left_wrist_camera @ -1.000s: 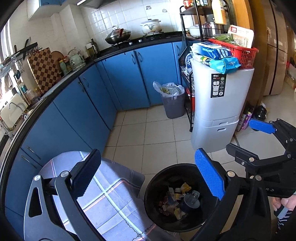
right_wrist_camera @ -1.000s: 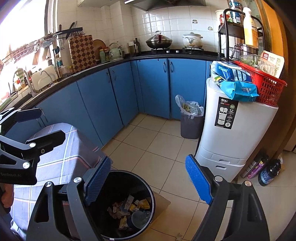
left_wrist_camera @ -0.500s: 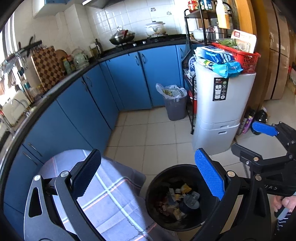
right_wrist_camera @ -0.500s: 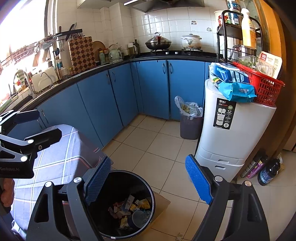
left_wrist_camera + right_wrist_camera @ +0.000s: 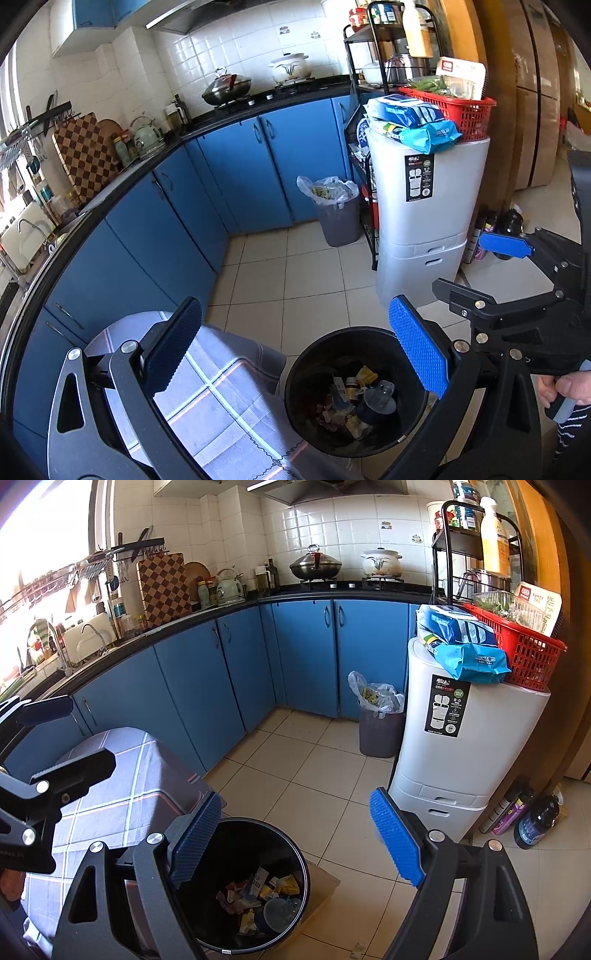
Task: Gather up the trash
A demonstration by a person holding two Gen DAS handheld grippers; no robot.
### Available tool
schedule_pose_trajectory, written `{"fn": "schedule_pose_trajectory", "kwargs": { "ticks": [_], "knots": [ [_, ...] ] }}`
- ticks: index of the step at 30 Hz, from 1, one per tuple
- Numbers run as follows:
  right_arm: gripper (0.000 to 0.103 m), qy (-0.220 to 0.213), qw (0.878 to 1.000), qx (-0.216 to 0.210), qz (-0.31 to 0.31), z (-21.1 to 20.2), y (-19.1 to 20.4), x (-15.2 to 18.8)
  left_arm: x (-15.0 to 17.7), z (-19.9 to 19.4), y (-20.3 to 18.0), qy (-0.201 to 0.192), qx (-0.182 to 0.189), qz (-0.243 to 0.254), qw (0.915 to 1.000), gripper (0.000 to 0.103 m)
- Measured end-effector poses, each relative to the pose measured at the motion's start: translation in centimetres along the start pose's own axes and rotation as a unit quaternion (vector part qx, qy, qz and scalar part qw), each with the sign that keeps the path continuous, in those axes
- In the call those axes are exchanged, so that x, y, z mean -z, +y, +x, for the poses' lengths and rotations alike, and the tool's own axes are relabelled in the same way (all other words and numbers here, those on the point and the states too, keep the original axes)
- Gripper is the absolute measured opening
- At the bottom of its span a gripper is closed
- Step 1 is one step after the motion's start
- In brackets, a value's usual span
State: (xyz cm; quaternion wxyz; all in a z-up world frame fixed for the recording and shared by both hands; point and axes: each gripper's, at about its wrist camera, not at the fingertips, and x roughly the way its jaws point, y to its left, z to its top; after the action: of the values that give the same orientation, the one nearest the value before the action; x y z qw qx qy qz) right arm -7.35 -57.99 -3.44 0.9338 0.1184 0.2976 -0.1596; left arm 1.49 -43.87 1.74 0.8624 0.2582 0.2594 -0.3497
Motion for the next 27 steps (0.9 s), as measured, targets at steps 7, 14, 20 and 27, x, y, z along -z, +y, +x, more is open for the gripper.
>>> {"fn": "schedule_pose_trajectory", "kwargs": {
  "ticks": [7, 14, 20, 27],
  "knots": [
    [0.081, 0.0, 1.0, 0.0, 0.0, -0.1, -0.02, 0.1, -0.05, 0.05, -0.17, 0.005, 0.0, 0.0, 1.0, 0.1],
    [0.081, 0.0, 1.0, -0.001, 0.0, -0.11, -0.16, 0.11, 0.03, 0.04, -0.19, 0.006, -0.001, 0.001, 1.0, 0.1],
    [0.081, 0.0, 1.0, -0.002, -0.003, -0.39, -0.02, 0.28, 0.13, -0.07, -0.26, 0.006, 0.0, -0.005, 1.0, 0.1],
    [0.081, 0.0, 1.0, -0.002, -0.003, -0.45, 0.17, 0.3, 0.25, -0.27, -0.16, 0.006, 0.002, -0.006, 1.0, 0.1]
  ]
}}
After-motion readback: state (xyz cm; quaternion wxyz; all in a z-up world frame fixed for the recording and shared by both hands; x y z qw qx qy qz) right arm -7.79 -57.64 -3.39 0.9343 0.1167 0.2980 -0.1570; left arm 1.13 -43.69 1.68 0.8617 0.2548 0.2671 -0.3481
